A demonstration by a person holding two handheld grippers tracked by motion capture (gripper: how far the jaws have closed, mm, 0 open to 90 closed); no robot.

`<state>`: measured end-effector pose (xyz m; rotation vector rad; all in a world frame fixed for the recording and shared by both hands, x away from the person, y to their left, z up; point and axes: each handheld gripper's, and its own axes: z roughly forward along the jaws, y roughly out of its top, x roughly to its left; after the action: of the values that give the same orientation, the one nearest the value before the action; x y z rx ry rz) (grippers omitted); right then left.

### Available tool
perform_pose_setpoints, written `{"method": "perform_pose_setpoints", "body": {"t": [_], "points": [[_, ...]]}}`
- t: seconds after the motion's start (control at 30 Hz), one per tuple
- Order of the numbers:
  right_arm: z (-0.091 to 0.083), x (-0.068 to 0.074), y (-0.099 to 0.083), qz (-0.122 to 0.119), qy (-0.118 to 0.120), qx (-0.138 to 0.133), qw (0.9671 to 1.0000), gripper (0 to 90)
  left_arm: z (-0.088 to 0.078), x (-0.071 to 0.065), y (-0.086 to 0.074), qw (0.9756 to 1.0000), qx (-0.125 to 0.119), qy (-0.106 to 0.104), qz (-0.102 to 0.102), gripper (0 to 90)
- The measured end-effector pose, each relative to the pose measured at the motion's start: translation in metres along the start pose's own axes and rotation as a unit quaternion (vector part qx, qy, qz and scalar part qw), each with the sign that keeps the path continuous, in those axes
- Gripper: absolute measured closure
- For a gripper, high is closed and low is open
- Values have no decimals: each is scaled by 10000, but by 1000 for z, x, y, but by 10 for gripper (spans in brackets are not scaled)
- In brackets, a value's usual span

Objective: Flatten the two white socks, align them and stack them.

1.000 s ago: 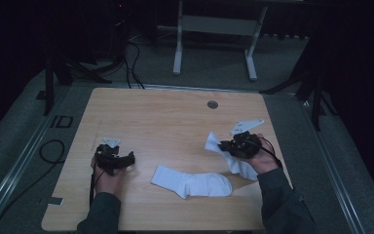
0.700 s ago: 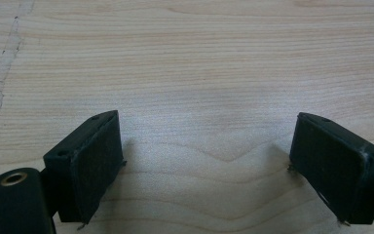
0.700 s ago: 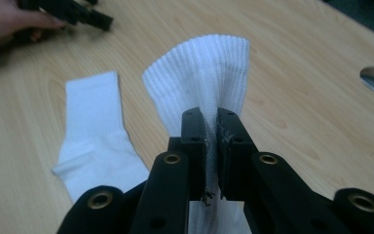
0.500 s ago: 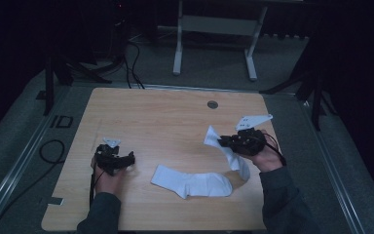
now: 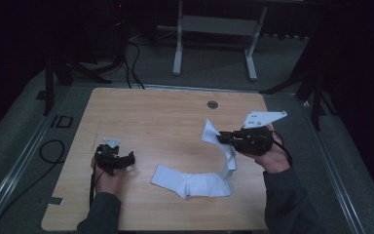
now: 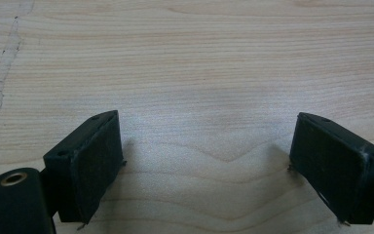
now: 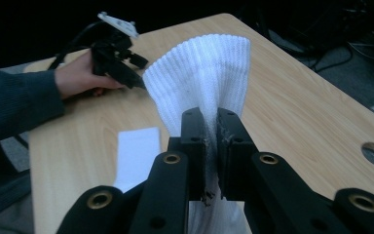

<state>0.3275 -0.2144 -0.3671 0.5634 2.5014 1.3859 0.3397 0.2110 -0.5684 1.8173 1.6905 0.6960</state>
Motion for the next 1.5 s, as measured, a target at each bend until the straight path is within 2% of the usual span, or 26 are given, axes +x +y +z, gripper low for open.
{"method": "perform_pose_setpoints", "body": {"t": [0.17, 0.33, 0.6, 0.9, 1.2, 1.33, 1.5], "points": [[2, 13, -2, -103, 144, 87, 9998, 827, 0, 0, 0, 10000, -1, 0, 1, 118], [24, 23, -11, -111, 396, 299, 9987, 825, 0, 0, 0, 10000, -9, 3, 1, 118], [70, 36, -22, 111, 843, 369, 9957, 823, 0, 0, 0, 10000, -8, 3, 0, 117], [93, 39, -22, 315, 1037, 253, 9938, 823, 0, 0, 0, 10000, -9, 3, 0, 118], [98, 42, -14, 373, 1094, 93, 9933, 823, 0, 0, 0, 10000, -9, 3, 1, 118], [107, 46, -16, 249, 945, 288, 9948, 823, 0, 0, 0, 10000, -8, 3, 1, 118], [114, 49, -18, 206, 897, 387, 9950, 823, 0, 0, 0, 10000, -8, 3, 1, 118]]}}
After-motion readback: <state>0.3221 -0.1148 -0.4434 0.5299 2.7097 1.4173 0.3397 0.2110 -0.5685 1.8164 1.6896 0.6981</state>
